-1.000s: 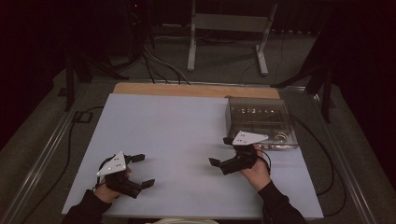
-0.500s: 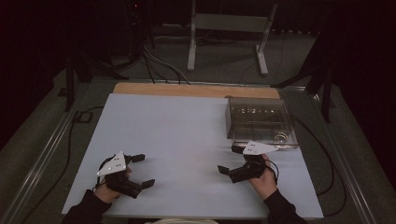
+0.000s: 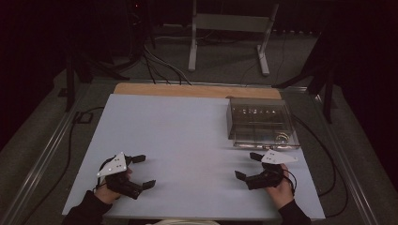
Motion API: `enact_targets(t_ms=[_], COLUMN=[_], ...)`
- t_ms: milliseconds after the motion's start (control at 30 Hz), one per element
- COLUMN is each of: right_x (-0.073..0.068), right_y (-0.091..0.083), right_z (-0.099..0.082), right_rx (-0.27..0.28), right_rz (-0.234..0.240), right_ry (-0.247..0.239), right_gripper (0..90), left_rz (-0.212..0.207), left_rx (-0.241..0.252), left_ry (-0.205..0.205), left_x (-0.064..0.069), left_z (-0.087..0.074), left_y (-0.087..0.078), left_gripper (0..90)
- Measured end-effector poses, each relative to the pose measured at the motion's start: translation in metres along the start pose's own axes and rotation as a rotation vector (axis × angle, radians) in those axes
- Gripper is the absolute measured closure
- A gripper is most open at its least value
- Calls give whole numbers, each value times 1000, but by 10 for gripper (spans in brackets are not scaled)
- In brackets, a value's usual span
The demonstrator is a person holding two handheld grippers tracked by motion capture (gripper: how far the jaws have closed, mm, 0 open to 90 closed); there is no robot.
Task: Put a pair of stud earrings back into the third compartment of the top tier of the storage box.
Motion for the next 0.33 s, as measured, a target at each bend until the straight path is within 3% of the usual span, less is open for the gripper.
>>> enact_targets(t_ms=[333], right_x=[11], right_y=[-18], right_z=[-19], right_rx=[-10], right_rz=[-41], right_ry=[42], right_gripper=[10], left_rz=[-3], left_rx=[-7], left_ry=[-2], left_x=[-1], left_z=[0], left_y=[2], left_gripper=[5])
Point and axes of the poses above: each handheld gripper's, and its own axes: y roughly forward along the jaws, z roughly out of its top, x roughly to its right, the point moved 3 cm from there along y, roughly forward along the jaws, and after that the axes turned 3 degrees about -z, right-handed, at the moved point
